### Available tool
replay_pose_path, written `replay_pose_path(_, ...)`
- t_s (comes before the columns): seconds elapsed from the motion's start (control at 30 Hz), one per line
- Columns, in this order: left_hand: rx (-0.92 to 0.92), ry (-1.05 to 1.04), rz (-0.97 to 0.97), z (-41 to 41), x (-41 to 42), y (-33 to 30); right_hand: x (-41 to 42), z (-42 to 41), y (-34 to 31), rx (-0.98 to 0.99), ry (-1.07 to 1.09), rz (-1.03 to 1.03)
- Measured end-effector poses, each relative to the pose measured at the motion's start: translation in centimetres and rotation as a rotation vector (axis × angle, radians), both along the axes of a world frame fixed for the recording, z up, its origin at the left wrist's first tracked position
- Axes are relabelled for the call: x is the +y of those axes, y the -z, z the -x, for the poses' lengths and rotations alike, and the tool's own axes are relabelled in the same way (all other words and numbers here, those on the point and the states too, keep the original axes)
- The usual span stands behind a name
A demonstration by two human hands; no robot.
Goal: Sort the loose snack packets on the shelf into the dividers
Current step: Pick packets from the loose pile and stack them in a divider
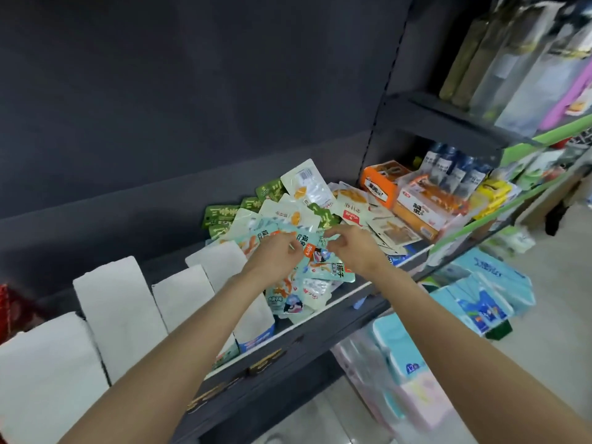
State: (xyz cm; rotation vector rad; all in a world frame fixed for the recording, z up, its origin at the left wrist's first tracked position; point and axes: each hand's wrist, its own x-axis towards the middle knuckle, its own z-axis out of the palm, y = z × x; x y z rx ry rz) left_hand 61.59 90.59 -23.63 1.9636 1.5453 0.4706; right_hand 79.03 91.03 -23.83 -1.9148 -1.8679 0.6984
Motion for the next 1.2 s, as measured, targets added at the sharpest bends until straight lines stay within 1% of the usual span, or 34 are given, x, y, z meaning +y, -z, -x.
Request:
replay_pose_path(0.1, 0.032, -0.037, 0.026, -1.2, 2.4, 1.4, 2.9, -1.3, 1.8, 0.005, 0.0, 0.047)
replay_pose_path(0.2, 0.108, -0.063, 0.058, -2.3, 4.3, 3.3, 4.9, -2.2, 3.2, -0.013, -0.05, 0.089)
replay_pose_path(0.33, 0.214, -0.113, 0.099, -3.6, 6.3, 6.4, 6.7, -3.1, 5.4, -0.124, -0.17, 0.101)
replay_pose_path(0.43, 0.306, -0.16, 0.149, -4.4, 6.7, 8.5, 7.7, -3.8, 7.4, -0.232, -0.287, 0.157)
replay_pose_path(0.53, 0.379, -0.211, 0.198, -5.2, 6.5, 10.3, 8.3, -4.4, 8.7, -0.271, -0.362, 0.191)
replay_pose_path(0.63, 0.388, -0.258, 0.154, -6.0, 5.8, 11.0, 8.4, -4.7, 9.5, -0.252, -0.419, 0.182)
replay_pose_path(0.8, 0.338, -0.307, -0.047, -6.9, 4.5, 11.0, 8.4, -5.3, 10.3, -0.215, -0.436, 0.118)
replay_pose_path(0.87, 0.244, -0.304, -0.103, -7.3, 4.2, 11.0, 8.5, -5.3, 10.4, -0.21, -0.439, 0.101)
replay_pose_path(0.93, 0.123, -0.344, -0.084, -7.6, 3.9, 10.8, 8.5, -5.3, 10.4, -0.21, -0.441, 0.094)
replay_pose_path(0.97, 0.131, -0.374, -0.078, -7.6, 4.0, 10.8, 8.5, -5.3, 10.4, -0.218, -0.45, 0.094)
replay_pose_path(1.07, 0.414, -0.462, -0.058, -7.4, 4.2, 11.0, 8.5, -5.3, 10.8, -0.305, -0.515, 0.11)
replay_pose_path(1.1, 0.451, -0.468, -0.028, -7.4, 4.3, 11.0, 8.5, -5.3, 10.8, -0.333, -0.525, 0.116)
replay_pose_path(1.17, 0.391, -0.459, 0.022, -7.6, 4.3, 11.0, 8.4, -5.3, 10.7, -0.35, -0.521, 0.126)
replay_pose_path(1.2, 0.354, -0.448, 0.014, -7.8, 4.3, 11.0, 8.3, -5.3, 10.6, -0.346, -0.516, 0.131)
